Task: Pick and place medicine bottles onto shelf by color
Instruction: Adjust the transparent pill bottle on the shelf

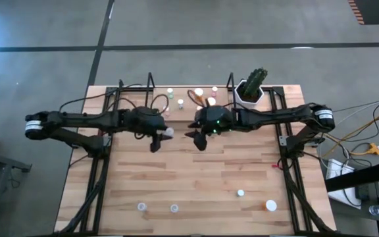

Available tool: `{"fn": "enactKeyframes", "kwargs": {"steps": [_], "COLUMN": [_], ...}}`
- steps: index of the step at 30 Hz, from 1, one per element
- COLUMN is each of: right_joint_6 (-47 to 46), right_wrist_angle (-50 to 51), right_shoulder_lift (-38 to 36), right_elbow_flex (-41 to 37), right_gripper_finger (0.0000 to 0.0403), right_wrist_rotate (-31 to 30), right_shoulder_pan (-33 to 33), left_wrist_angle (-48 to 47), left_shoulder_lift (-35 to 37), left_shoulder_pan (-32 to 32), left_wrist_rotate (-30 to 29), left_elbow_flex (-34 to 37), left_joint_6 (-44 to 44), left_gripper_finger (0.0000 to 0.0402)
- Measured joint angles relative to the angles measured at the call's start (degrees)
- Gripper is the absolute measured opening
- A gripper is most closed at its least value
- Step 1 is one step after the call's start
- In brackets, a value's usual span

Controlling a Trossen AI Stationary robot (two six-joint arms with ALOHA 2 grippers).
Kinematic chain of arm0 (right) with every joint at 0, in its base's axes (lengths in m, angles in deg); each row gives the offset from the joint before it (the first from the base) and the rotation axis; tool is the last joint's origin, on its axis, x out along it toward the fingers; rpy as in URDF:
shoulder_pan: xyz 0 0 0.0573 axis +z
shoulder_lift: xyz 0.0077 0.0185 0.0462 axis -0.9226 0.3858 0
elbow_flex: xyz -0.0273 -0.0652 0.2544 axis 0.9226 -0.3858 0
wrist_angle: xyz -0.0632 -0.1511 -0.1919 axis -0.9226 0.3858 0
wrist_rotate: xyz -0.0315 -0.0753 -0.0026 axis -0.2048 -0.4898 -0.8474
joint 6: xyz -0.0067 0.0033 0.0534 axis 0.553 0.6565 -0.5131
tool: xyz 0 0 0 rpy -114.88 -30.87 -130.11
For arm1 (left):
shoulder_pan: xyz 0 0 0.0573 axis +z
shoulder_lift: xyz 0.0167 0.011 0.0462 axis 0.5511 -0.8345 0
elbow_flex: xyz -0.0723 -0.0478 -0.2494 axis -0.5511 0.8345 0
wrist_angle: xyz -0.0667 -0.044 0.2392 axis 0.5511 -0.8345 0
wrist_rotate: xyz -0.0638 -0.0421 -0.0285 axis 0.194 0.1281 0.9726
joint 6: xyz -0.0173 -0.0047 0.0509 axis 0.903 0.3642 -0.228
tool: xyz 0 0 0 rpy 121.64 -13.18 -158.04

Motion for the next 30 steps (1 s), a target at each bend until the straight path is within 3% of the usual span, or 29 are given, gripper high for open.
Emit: {"fn": "enactKeyframes", "kwargs": {"steps": [9,17,24,30], "right_joint_6": [-4.1,-4.6,-3.4,-3.2], "right_wrist_angle": [-1.9,9.7,19.6,21.7], "right_shoulder_lift": [1.2,9.7,14.6,15.6], "right_elbow_flex": [5.9,15.8,23.7,25.6], "right_gripper_finger": [0.0245,0.0258,0.0238,0.0182], "right_wrist_rotate": [-0.4,-0.3,-0.4,-0.2], "right_shoulder_pan": [-3.5,-3.5,-3.7,-3.9], "left_wrist_angle": [11.6,13.2,12.8,12.6], "left_shoulder_lift": [-3.7,-7.4,-7.3,-7.1], "left_shoulder_pan": [0.0,0.0,0.0,0.0], "left_wrist_rotate": [-6.3,-6.3,-7.3,-7.8], "left_elbow_flex": [-0.2,-2.2,-2.4,-2.4], "left_joint_6": [1.3,1.2,1.1,1.0], "left_gripper_finger": [0.0140,0.0140,0.0140,0.0140]}}
